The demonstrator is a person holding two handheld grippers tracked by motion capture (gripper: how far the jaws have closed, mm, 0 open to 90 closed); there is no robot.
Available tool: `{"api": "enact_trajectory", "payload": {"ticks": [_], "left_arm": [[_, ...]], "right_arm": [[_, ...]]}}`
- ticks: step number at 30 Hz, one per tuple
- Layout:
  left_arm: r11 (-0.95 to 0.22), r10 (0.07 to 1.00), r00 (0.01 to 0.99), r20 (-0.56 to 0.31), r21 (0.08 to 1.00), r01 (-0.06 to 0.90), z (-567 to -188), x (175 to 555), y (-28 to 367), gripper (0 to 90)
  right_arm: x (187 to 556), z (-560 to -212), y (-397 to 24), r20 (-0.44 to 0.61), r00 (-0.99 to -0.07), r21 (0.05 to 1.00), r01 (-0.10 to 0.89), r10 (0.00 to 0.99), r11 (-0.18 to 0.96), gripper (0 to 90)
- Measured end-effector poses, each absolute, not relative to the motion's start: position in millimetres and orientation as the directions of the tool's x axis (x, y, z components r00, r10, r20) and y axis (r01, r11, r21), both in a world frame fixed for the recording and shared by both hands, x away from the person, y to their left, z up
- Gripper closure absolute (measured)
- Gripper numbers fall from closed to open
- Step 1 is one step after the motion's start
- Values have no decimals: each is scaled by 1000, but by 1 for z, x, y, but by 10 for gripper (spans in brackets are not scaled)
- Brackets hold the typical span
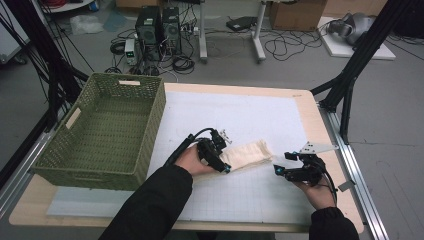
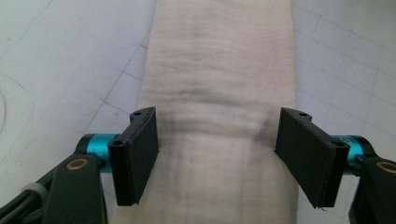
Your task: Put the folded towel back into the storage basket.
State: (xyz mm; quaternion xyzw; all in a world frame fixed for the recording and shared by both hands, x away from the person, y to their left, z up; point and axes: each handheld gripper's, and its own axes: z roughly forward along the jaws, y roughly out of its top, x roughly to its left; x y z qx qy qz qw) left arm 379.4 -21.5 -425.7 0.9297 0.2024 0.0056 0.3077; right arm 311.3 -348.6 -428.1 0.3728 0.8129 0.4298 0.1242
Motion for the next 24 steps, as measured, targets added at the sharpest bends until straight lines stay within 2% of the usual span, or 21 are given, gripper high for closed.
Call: {"api": "enact_trajectory", "payload": {"ticks": [6, 19, 24], "left_arm": [[-729, 391, 918, -73, 584, 357, -423, 379, -20, 294], [-730, 390, 916, -90, 576, 368, -429, 378, -24, 205], [-731, 390, 916, -93, 574, 369, -428, 378, -24, 203]], "right_arm": [[311, -428, -348, 116, -694, 789, 499, 710, 358, 244], [310, -428, -347, 122, -695, 787, 503, 709, 358, 216], [310, -428, -347, 112, -701, 789, 493, 704, 366, 216]]}}
